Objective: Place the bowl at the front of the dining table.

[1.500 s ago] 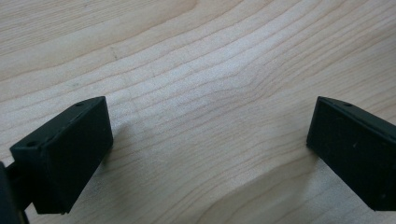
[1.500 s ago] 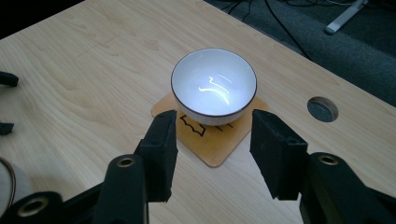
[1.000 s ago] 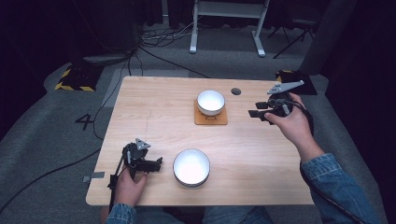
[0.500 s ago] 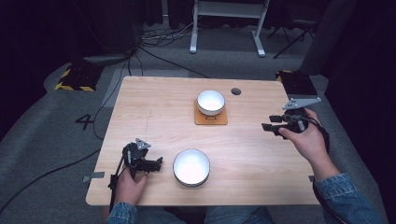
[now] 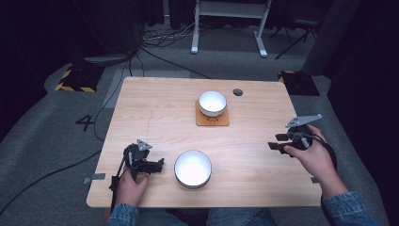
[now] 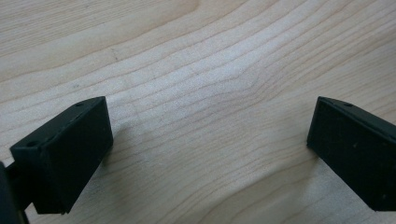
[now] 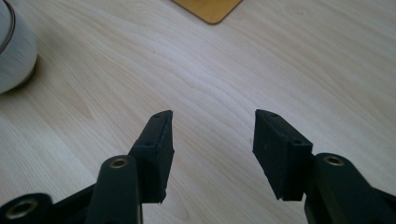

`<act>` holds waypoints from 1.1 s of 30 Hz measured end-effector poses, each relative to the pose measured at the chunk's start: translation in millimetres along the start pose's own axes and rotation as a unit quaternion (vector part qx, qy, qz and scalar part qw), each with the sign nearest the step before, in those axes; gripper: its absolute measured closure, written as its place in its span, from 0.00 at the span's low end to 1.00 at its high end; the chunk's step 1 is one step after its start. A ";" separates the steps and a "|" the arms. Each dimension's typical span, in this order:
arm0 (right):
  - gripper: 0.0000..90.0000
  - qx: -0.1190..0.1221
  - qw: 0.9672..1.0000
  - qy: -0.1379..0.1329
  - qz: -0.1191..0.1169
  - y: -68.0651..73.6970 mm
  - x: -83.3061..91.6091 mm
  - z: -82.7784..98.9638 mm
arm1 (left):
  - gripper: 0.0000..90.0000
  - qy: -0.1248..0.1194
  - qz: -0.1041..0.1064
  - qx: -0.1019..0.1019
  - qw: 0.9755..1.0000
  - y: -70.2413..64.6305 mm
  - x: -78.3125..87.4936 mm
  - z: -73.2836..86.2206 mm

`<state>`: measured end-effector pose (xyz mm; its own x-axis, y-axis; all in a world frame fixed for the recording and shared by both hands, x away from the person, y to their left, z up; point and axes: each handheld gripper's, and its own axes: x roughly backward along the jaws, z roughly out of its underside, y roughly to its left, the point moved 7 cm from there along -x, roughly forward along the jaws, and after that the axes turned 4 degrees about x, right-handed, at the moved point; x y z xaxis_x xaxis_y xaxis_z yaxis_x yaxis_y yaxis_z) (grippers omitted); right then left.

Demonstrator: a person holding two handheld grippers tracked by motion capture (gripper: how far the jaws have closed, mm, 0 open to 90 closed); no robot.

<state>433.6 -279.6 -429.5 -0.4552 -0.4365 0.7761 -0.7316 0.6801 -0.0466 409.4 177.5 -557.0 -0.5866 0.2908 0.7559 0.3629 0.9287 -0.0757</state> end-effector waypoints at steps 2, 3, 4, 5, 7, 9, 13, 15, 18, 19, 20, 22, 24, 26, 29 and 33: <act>0.54 -0.007 1.000 0.008 -0.003 1.0 -2.3 7.6 | 0.00 0.000 0.000 0.000 1.000 0.0 0.0 0.0; 0.54 -0.009 1.000 0.009 -0.005 0.8 -4.8 14.0 | 0.00 0.000 0.000 0.000 1.000 0.0 0.0 0.0; 0.54 -0.013 1.000 0.010 -0.006 0.9 -6.2 17.4 | 0.00 0.000 0.000 0.000 1.000 0.0 0.0 0.0; 0.54 -0.017 1.000 0.013 -0.008 1.5 -7.2 21.0 | 0.00 0.000 0.000 0.000 1.000 0.0 0.0 0.0; 0.54 -0.017 1.000 0.017 -0.008 1.1 -8.3 25.0 | 0.00 0.000 0.000 0.000 1.000 0.0 0.0 0.0; 0.54 -0.023 0.999 0.022 -0.008 1.8 -11.3 33.2 | 0.00 0.000 0.000 0.000 1.000 0.0 0.0 0.0; 0.54 -0.030 0.999 0.026 -0.010 2.8 -15.5 46.3 | 0.00 0.000 0.000 0.000 1.000 0.0 0.0 0.0; 0.54 -0.038 0.999 0.026 -0.011 4.2 -18.6 53.4 | 0.00 0.000 0.000 0.000 1.000 0.0 0.0 0.0; 0.54 -0.041 0.999 0.031 -0.012 6.6 -23.3 62.5 | 0.00 0.000 0.000 0.000 1.000 0.0 0.0 0.0; 0.54 -0.044 0.998 0.032 -0.013 7.9 -25.6 65.3 | 0.00 0.000 0.000 0.000 1.000 0.0 0.0 0.0; 0.53 -0.045 0.998 0.038 -0.015 10.4 -30.8 71.9 | 0.00 0.000 0.000 0.000 1.000 0.0 0.0 0.0; 0.53 -0.047 0.998 0.043 -0.015 12.0 -34.4 77.0 | 0.00 0.000 0.000 0.000 1.000 0.0 0.0 0.0; 0.52 -0.045 0.998 0.044 -0.013 12.1 -36.2 79.6 | 0.00 0.000 0.000 0.000 1.000 0.0 0.0 0.0; 0.52 -0.047 0.998 0.043 -0.012 14.1 -40.2 84.1 | 0.00 0.000 0.000 0.000 1.000 0.0 0.0 0.0; 0.52 -0.045 0.998 0.046 -0.011 16.8 -43.9 89.3 | 0.00 0.000 0.000 0.000 1.000 0.0 0.0 0.0; 0.52 -0.041 0.998 0.042 -0.003 21.6 -50.6 98.7 | 0.00 0.000 0.000 0.000 1.000 0.0 0.0 0.0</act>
<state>390.8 -300.9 -531.8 -0.4051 -0.3916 0.8262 -0.6884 0.7253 0.0063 409.4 177.5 -557.0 -0.5867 0.2905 0.7559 0.3628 0.9288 -0.0754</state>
